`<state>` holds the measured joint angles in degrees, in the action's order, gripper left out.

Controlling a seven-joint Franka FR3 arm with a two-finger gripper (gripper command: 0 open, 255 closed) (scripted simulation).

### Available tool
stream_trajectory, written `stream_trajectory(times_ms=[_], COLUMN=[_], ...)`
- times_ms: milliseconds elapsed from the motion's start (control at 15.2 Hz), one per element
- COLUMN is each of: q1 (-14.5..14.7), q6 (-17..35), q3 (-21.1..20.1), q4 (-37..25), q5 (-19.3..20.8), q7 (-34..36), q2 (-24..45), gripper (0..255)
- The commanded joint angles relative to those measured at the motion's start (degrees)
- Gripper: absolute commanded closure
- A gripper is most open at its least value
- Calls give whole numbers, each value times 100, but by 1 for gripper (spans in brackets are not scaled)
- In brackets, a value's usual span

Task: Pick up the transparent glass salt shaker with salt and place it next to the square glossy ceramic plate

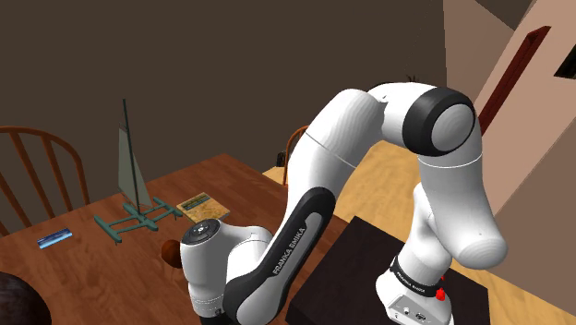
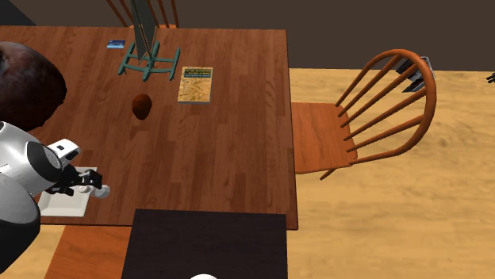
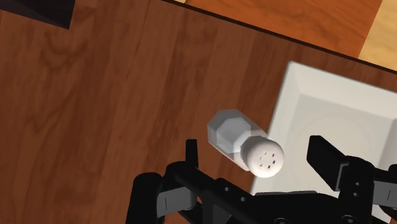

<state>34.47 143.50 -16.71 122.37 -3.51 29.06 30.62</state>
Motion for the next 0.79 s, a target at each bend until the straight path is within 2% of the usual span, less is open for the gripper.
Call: stream_trajectory(times_ms=[0,66,330,726], q1=[0,0,-153,-152], q6=[0,0,-620,-620], q3=[0,0,-84,-83], q4=[0,0,-69,-69], q5=[0,0,-112,-112], q7=[0,0,-77,-78], q2=[0,0,-549,-549], gripper=[0,0,0,0])
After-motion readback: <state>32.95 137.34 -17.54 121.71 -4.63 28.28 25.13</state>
